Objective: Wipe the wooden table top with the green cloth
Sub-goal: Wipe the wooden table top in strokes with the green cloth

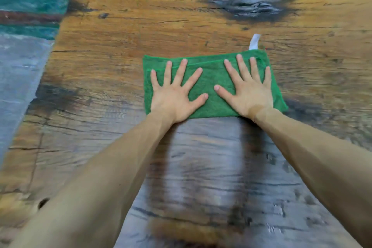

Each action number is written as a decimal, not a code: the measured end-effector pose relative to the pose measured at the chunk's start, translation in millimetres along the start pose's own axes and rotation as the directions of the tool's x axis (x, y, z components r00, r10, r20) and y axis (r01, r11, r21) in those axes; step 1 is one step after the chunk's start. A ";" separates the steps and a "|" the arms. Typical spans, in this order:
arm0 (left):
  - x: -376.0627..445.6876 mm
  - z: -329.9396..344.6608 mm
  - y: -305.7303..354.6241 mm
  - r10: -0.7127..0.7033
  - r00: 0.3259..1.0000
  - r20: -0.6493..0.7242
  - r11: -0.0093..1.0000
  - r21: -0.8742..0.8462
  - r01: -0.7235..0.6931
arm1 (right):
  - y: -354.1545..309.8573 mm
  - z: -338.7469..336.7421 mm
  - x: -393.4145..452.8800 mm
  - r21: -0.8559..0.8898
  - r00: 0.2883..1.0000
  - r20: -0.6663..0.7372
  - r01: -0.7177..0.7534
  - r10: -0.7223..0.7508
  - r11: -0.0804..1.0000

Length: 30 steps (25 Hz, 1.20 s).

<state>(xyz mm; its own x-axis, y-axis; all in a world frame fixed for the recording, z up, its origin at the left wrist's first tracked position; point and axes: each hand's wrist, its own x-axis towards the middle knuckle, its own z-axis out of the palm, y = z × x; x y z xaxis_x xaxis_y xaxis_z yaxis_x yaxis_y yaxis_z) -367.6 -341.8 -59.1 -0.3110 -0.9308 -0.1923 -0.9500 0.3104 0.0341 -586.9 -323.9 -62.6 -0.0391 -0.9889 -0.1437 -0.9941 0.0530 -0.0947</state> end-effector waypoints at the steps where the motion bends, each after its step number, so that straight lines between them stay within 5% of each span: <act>1: -17.7 3.6 5.2 0.003 1.000 0.006 1.000 0.001 -0.003 | 0.9 2.0 -18.4 0.004 1.000 0.015 -0.005 0.005 1.000; 20: -323.6 49.4 91.5 0.108 0.991 0.074 0.994 -0.007 -0.108 | 0.1 41.6 -364.1 0.029 0.994 0.020 -0.105 0.104 0.994; 30: -395.7 61.9 124.9 0.192 0.977 0.088 0.981 -0.011 -0.191 | 12.6 48.4 -454.4 0.036 0.987 0.033 -0.156 0.155 0.987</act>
<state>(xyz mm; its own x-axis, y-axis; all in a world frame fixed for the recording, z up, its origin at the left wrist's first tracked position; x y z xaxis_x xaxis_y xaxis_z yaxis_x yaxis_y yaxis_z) -361.5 77.2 -39.4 -0.4835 -0.8332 -0.2682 -0.8732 0.4807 0.0808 -576.8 132.8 -46.3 -0.1890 -0.9637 -0.1887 -0.9715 0.2115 -0.1068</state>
